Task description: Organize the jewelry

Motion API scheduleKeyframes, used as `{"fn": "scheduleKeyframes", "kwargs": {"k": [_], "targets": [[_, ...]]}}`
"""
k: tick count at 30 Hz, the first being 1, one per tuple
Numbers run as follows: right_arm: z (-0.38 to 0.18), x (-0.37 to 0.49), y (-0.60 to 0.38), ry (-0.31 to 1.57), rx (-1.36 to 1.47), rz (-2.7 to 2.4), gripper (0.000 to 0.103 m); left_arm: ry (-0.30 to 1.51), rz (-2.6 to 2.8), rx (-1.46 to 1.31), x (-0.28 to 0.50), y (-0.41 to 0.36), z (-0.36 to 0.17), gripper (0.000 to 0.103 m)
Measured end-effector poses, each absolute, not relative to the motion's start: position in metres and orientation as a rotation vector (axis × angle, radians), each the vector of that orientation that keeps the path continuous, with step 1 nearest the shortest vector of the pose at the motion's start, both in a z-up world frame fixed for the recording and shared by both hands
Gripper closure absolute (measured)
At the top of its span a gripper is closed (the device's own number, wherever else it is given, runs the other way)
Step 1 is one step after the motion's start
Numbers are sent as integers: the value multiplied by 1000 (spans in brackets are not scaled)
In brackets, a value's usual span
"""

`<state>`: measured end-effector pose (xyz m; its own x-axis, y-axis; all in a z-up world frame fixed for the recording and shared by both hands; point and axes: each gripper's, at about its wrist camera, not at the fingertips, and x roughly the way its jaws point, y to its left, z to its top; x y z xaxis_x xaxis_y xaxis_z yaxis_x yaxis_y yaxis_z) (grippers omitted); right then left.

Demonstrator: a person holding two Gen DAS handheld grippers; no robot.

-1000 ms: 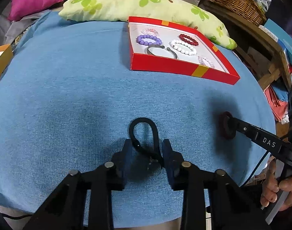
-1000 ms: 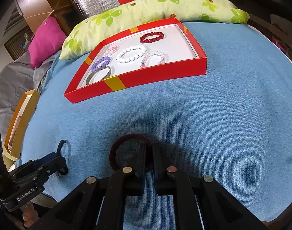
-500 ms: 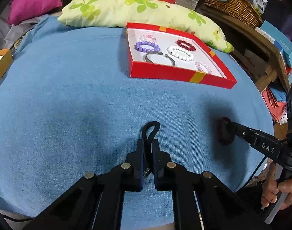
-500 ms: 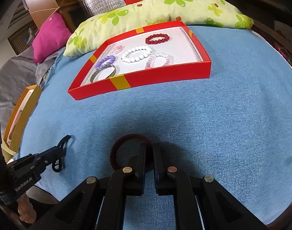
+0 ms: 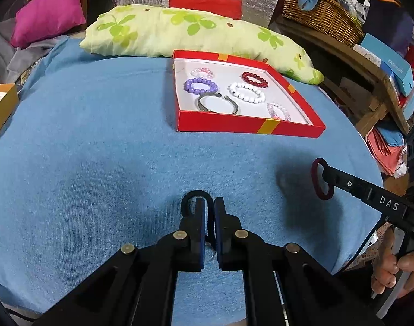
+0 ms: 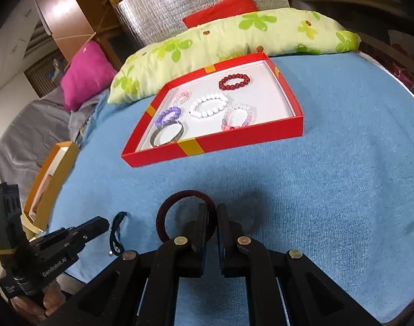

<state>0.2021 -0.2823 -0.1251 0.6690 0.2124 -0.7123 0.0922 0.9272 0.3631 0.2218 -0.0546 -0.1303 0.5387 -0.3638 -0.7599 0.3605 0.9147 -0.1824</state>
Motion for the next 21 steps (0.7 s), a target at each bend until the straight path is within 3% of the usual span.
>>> {"fn": "scheduleKeyframes", "kwargs": {"k": [18,19,21], "targets": [[-128,201,-291,853,411,31,95,909,-405,-29,227,-41,-132,96],[-129,201,-291,854,413,30,95,918,-408,-36,227,-40,-133,92],[-130,201,-291,858,412,27,95,929,-409,-35,226,-39,-135,73]]}}
